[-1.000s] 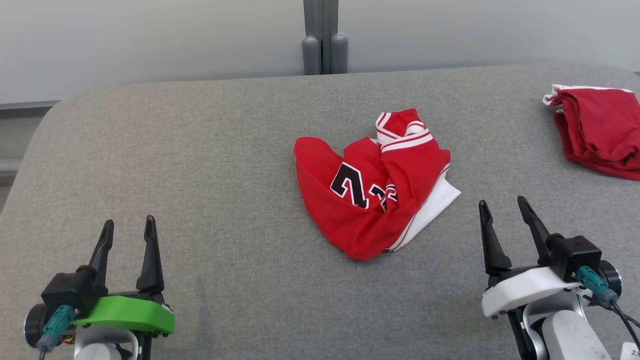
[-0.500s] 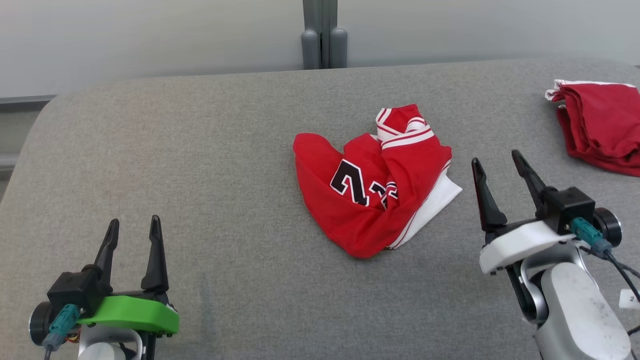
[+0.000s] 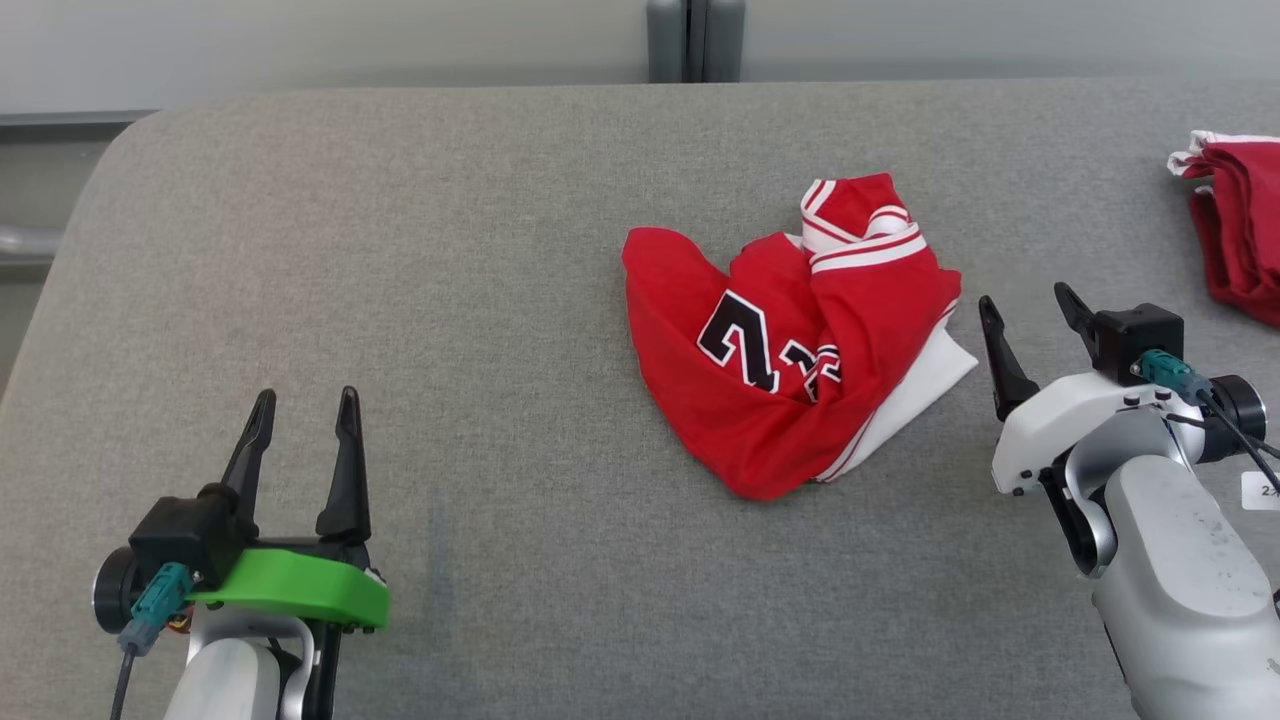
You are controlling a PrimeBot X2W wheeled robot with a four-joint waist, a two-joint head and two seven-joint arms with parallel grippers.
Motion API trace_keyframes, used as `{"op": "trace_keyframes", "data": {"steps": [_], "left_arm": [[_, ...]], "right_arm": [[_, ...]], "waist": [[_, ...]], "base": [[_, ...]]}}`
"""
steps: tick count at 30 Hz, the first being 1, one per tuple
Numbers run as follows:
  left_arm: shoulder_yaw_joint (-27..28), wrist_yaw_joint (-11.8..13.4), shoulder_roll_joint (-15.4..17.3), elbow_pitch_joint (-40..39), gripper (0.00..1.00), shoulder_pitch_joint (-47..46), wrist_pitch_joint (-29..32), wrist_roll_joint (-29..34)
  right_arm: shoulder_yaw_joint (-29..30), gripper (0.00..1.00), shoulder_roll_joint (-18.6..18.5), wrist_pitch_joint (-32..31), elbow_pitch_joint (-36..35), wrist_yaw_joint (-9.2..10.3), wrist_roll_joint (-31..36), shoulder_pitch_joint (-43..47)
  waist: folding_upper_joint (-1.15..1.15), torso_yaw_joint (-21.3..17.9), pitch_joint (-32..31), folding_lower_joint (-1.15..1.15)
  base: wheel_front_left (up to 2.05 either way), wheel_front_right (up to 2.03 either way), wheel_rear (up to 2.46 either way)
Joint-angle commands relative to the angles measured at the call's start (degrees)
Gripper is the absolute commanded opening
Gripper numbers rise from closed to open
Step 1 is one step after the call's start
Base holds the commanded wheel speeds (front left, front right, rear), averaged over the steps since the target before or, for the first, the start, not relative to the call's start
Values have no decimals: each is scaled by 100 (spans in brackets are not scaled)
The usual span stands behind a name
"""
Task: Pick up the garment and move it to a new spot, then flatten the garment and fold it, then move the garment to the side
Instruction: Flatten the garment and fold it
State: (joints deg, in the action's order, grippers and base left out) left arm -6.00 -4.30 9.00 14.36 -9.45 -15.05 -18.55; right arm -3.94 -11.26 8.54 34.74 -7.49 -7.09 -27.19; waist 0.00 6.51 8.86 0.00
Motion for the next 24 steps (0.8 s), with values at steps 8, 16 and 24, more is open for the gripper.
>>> {"op": "trace_keyframes", "data": {"steps": [8,16,24], "left_arm": [[-58,-90,-84,123,100,-301,-16,65],[-38,-148,-151,217,100,-391,-16,117],[30,-175,-181,281,100,-355,-16,165]], "right_arm": [[-110,100,72,286,1506,0,-165,-484],[-243,41,242,461,2449,-1,-394,-651],[-350,0,72,618,2735,5,-721,-895]], "waist": [[0,282,385,0],[0,348,397,0],[0,345,327,0]], "base": [[0,0,0],[0,0,0],[0,0,0]]}}
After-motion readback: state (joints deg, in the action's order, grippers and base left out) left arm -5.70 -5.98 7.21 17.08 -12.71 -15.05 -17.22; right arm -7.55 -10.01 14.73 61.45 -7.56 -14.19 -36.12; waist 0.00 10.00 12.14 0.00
